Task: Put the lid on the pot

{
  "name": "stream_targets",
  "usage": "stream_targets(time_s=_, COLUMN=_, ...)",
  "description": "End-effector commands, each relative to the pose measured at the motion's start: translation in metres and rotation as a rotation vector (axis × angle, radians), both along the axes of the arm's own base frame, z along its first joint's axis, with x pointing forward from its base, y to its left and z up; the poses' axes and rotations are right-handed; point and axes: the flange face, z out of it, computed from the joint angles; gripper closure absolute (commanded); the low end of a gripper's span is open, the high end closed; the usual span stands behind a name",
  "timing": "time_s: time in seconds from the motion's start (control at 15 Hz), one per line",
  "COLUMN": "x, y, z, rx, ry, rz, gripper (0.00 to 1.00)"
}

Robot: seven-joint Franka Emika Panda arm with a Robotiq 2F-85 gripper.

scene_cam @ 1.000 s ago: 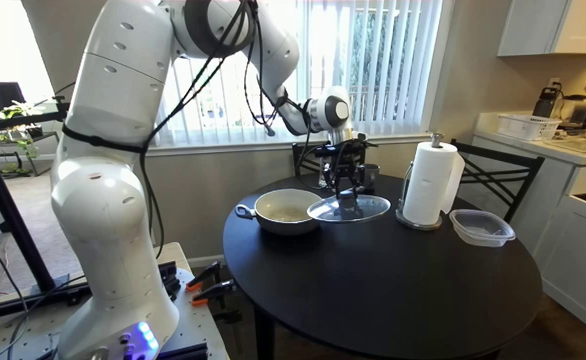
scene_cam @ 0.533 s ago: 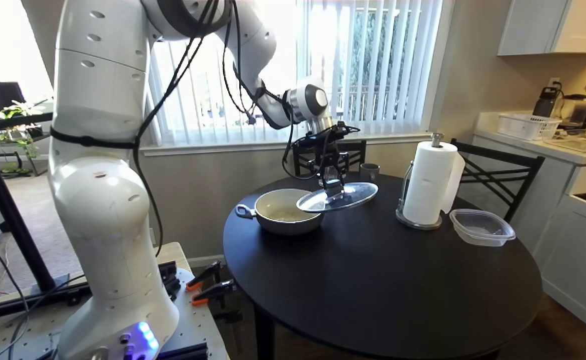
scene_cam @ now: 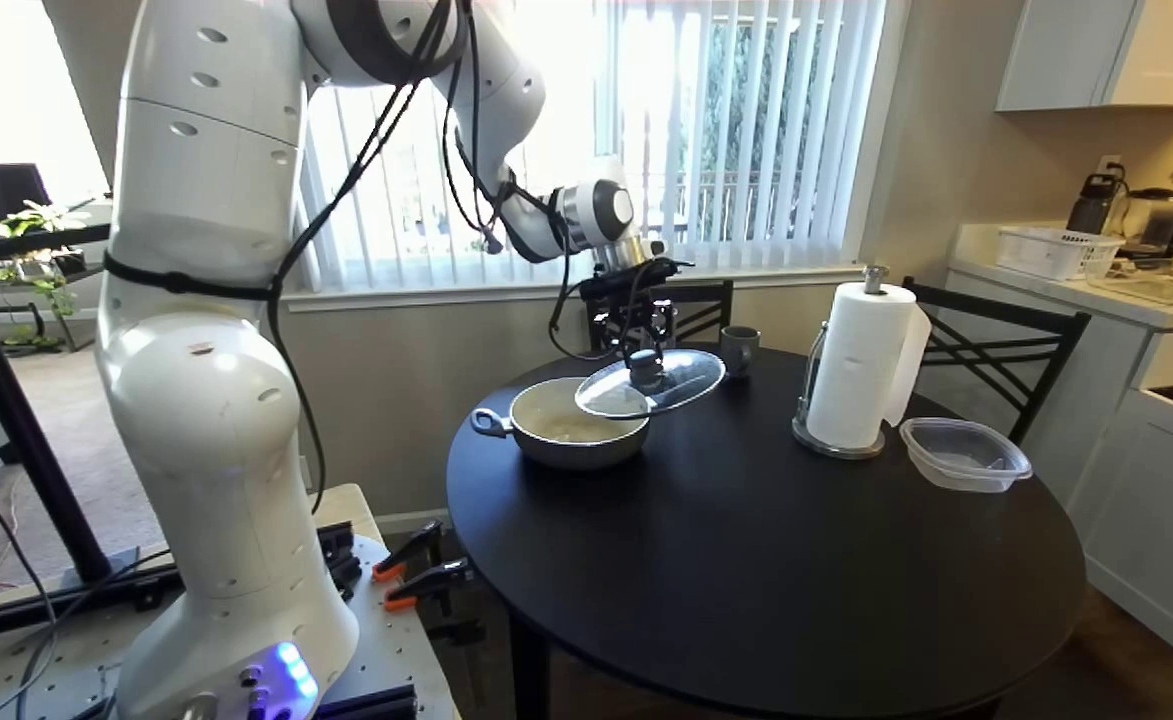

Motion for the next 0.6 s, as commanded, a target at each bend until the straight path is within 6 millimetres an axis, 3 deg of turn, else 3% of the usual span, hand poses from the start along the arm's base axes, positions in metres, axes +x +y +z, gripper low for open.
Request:
stream_targets(time_s=0.0, x=0.009, y=0.025, z=-0.002, rx=0.043, ry=0.006, rz=0.068, gripper=0.67)
stream_targets(time_s=0.53, x=0.003, y=0.071, z=-0.023, rx=0.026, ry=0.055, rz=0.14, gripper=0.67)
